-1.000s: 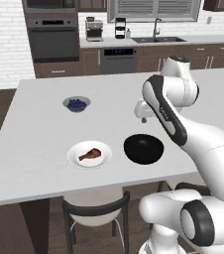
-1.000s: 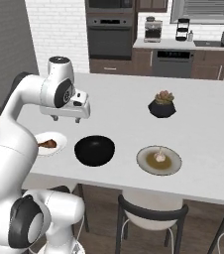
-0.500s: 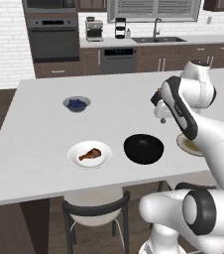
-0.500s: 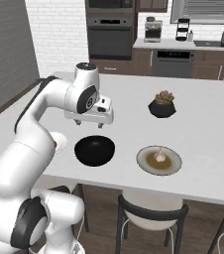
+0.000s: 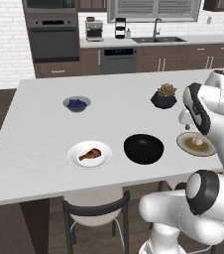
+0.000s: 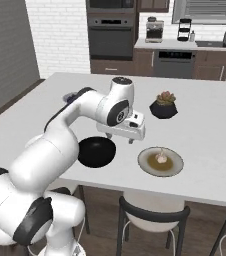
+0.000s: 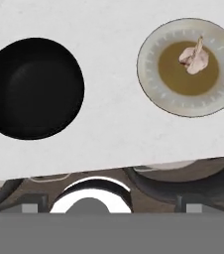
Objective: Pick the chicken drumstick and garlic from their plates and place them in the bowl. Then put the bowl in the fridge.
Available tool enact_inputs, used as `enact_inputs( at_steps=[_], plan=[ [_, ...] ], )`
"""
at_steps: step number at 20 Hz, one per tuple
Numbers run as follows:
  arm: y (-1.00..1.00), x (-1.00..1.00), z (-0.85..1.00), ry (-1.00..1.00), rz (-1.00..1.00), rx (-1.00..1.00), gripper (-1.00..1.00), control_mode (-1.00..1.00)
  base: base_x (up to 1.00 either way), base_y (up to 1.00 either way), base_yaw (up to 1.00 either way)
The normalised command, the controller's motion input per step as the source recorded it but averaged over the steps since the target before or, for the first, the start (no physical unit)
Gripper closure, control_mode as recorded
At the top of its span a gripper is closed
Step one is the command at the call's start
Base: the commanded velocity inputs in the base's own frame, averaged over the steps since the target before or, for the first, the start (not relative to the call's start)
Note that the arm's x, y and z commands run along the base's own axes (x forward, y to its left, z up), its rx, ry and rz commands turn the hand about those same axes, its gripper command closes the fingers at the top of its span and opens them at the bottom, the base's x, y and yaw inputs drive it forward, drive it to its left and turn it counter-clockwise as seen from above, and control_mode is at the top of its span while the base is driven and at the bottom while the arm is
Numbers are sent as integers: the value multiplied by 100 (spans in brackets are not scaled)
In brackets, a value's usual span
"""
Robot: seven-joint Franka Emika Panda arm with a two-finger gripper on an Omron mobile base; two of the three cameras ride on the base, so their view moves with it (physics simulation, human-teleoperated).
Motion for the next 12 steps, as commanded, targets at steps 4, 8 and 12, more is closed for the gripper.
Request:
enact_inputs(
  at_steps=[4, 8, 12],
  plan=[
    [-100, 21, -39, 17, -5, 0, -100, -100, 0, 0, 0],
    [-94, 3, -62, 5, -4, -10, -100, -100, 0, 0, 0],
    [-63, 18, -56, 2, -4, -15, -100, -100, 0, 0, 0]
  ],
)
